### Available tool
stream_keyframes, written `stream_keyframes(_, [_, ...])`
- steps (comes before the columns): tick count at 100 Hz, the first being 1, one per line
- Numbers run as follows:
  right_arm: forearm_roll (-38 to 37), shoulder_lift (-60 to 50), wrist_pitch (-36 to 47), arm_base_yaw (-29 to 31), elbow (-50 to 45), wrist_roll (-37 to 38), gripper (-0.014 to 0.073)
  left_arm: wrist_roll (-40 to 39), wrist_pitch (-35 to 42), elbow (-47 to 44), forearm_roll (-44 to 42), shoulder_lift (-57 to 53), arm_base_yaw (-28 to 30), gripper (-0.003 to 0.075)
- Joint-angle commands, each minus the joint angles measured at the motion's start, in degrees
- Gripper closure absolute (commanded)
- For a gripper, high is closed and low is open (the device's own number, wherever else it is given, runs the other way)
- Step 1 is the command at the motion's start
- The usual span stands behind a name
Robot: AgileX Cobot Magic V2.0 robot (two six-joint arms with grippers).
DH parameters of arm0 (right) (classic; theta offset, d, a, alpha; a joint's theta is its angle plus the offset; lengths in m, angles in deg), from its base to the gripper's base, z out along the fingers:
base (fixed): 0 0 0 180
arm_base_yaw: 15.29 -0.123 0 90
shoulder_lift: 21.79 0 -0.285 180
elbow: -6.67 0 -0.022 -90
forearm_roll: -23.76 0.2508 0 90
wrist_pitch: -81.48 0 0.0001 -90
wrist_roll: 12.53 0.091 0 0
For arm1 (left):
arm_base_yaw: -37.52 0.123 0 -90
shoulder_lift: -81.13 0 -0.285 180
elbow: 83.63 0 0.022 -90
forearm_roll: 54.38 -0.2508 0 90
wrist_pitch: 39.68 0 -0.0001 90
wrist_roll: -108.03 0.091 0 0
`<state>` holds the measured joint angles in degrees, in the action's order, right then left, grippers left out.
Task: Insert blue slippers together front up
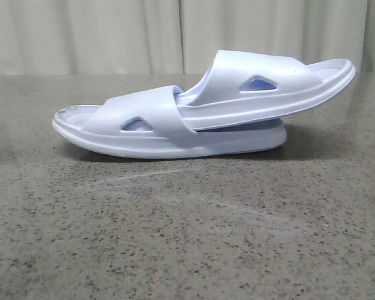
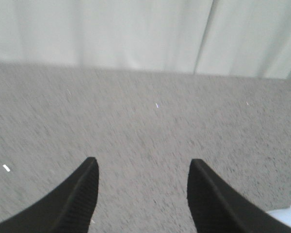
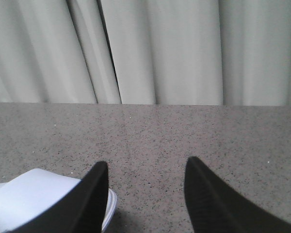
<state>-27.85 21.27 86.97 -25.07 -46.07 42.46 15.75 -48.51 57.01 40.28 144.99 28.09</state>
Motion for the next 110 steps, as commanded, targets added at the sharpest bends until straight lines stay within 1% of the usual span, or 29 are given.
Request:
stream_keyframes(1, [-3.16,-0.21,3.48,0.25,1.98,-0.51,0.0294,0.59,-0.01,0.83,-1.30,-5.15,-0.46,0.0358])
stream_keyframes(15, [-4.06,-0.90,3.08,0.25,1.98,-0.51,0.0294,0.59,-0.12,-3.48,-1.30,-12.82,-0.46,0.0358])
stream_keyframes(31, [-5.89,-4.87,2.76,0.25,1.98,-0.51,0.0295,0.59,-0.12,-11.63,-1.19,-23.82,-0.46,0.0358])
stream_keyframes(41, [-8.23,-8.03,0.68,0.25,1.98,-0.51,0.0295,0.48,-0.12,-16.28,-0.90,-29.99,-0.46,0.0358])
stream_keyframes(52, [-9.36,-12.18,-3.21,0.25,1.70,-0.51,0.0295,0.48,-0.12,-19.45,-0.82,-35.52,-0.46,0.0358])
stream_keyframes(59, [-9.79,-15.05,-4.10,0.25,0.89,-0.51,0.0295,0.48,-0.12,-21.12,-0.82,-38.21,-0.46,0.0358])
stream_keyframes(75, [-9.79,-21.20,-4.32,0.25,-3.08,-0.40,0.0295,0.48,-0.12,-23.43,-0.82,-41.98,-0.46,0.0358])
stream_keyframes(87, [-9.79,-25.27,-4.42,0.25,-6.45,-0.40,0.0295,0.48,-0.12,-24.34,-0.82,-42.69,-0.46,0.0358])
stream_keyframes(110, [-9.79,-27.82,-4.32,0.25,-10.94,-0.40,0.0297,0.48,-0.12,-24.60,-0.82,-42.69,-0.46,0.0358])
